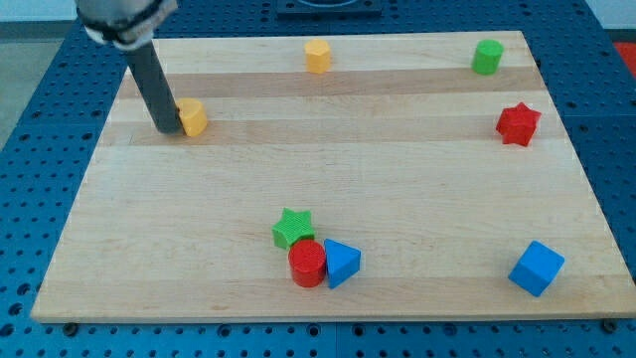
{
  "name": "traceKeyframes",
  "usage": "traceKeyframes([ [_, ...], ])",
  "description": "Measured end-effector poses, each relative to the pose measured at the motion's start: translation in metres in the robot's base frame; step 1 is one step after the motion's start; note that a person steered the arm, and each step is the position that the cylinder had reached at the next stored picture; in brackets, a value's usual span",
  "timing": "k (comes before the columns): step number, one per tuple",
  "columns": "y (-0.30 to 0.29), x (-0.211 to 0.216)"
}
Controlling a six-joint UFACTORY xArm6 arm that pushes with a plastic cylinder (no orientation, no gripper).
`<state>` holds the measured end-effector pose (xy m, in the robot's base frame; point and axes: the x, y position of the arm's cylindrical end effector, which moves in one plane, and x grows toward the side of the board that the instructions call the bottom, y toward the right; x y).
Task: Place the yellow heart diagonal to the green circle
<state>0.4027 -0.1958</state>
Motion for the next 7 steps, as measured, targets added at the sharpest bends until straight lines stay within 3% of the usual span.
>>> traceKeyframes([
  [1,0.047,0.053],
  [3,0.025,0.065],
  [6,-0.015,-0.106],
  [7,-0.015,-0.112],
])
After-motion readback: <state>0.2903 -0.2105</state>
